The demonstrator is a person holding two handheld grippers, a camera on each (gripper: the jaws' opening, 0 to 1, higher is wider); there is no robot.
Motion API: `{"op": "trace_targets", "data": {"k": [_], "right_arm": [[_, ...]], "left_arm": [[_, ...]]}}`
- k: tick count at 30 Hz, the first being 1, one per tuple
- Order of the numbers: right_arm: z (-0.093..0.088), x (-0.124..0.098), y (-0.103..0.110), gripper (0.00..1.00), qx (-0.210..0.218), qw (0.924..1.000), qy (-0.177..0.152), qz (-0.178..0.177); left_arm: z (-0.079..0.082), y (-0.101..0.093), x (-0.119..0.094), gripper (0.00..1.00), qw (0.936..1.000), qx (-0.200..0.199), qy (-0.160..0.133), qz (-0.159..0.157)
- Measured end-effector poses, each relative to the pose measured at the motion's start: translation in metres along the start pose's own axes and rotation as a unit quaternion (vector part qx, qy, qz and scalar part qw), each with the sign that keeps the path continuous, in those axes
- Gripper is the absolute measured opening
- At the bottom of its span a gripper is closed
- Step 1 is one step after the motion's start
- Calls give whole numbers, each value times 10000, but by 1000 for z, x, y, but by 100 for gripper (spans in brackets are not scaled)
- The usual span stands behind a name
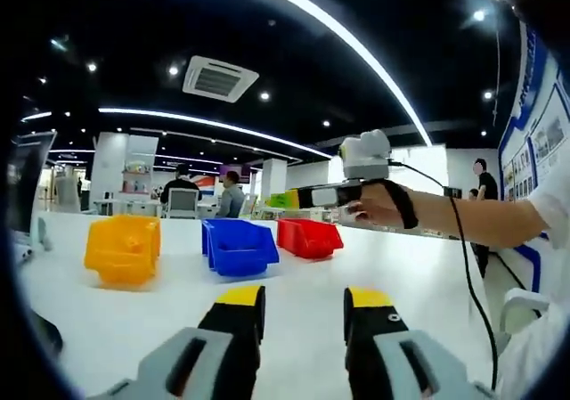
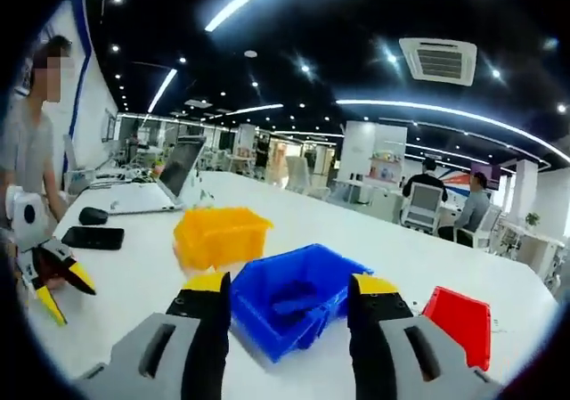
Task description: Take apart the toy blocks one by one and place each separated block into its matching bin, sorting the blocks by their type until all the connected pieces are disassembled and separated into the correct bins
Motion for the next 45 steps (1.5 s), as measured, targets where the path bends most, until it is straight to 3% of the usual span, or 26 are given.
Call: {"op": "trace_targets", "data": {"k": [5,10,15,19,22,27,29,30,31,32,33,38,45], "right_arm": [[-18,-64,10,52,54,9997,-229,-40],[-49,-120,12,50,263,9984,-426,-277],[-84,-162,14,51,451,9965,-452,-542],[-114,-182,18,51,692,9942,-438,-696],[-135,-189,26,52,860,9933,-446,-636],[-152,-186,42,54,763,9931,-711,-528],[-157,-181,45,54,1166,9898,-739,-366],[-159,-182,42,53,763,9945,-468,-553],[-155,-183,41,51,713,9933,-698,-579],[-151,-182,44,52,965,9915,-793,-357],[-152,-181,43,53,1103,9910,-731,-224],[-152,-179,29,52,1369,9867,-839,-239],[-151,-174,31,53,1358,9879,-712,-214]], "left_arm": [[-1,1,0,37,10000,-32,26,-17],[-1,0,0,37,10000,-46,38,-26],[0,1,-2,37,9999,-142,-35,-48],[0,1,-3,37,9999,-155,-37,-42],[0,2,-3,35,9999,-140,-34,-23],[0,-1,-3,36,9999,-107,-57,-99],[0,-1,-4,36,9999,-104,-81,-77],[1,0,-4,36,9999,-105,-93,-66],[1,0,-4,36,9999,-110,-96,-57],[1,0,-4,36,9999,-114,-107,-68],[1,-1,-4,36,9998,-113,-111,-94],[0,-3,-3,36,9999,-32,-59,-117],[1,-2,-4,37,9999,-77,-85,-120]]}}
Point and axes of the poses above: the point that each gripper's makers call its tool centre point, and the gripper's own axes: x roughly forward along the fingers, y roughly to its left, z roughly out of its top, the point moved 7 cm from there along -x, roughly backward along the fingers, and after that the axes turned 15 degrees about y, right-handed, at the moved point
